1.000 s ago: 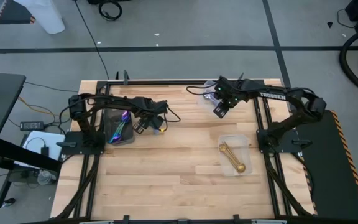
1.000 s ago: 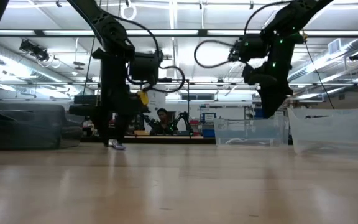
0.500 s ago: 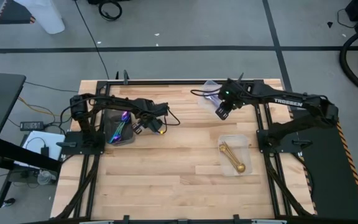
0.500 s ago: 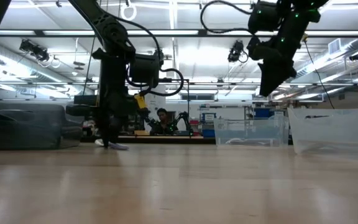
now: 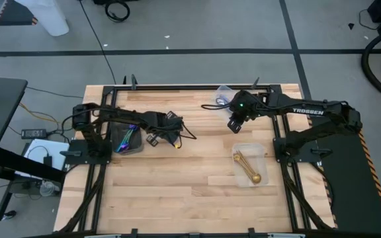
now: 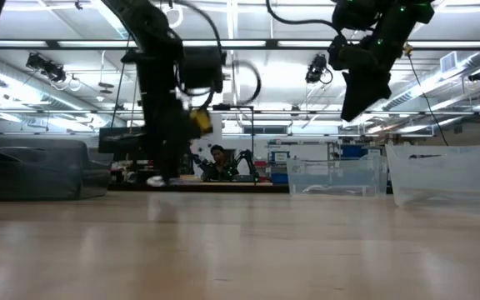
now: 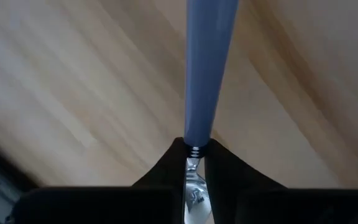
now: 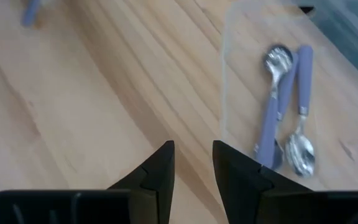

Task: Sort silverware by color (type)
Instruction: Put the purple spoon into the top transparent bin

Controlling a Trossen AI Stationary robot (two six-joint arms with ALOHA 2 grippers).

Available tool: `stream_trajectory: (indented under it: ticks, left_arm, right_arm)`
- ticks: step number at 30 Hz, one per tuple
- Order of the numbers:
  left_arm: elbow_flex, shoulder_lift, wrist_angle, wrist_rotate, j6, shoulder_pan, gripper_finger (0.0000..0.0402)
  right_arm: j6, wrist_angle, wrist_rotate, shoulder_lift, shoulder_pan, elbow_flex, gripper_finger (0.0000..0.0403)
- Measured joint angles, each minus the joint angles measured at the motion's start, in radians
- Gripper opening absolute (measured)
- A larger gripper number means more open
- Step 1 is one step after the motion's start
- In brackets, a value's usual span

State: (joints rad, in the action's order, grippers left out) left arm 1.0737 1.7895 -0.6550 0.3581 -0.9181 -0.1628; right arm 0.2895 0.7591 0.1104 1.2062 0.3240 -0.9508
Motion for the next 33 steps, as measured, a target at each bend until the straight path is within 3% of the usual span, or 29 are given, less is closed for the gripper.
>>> stream_trajectory:
  ticks: [13, 26, 33]
  left_arm:
    - [0.000, -0.064, 0.361, 0.222, -0.038, 0.115, 0.0042]
    - [0.000, -0.064, 0.613, 0.260, -0.089, 0.152, 0.0042]
    - [0.000, -0.064, 0.754, 0.401, -0.217, 0.182, 0.0042]
  right_arm:
    - [0.044, -0.113, -0.078, -0.001, -0.062, 0.000, 0.0144]
    - [0.174, -0.287, -0.087, 0.071, -0.176, 0.001, 0.0202]
    - [0.218, -0.449, -0.203, 0.118, -0.180, 0.000, 0.0204]
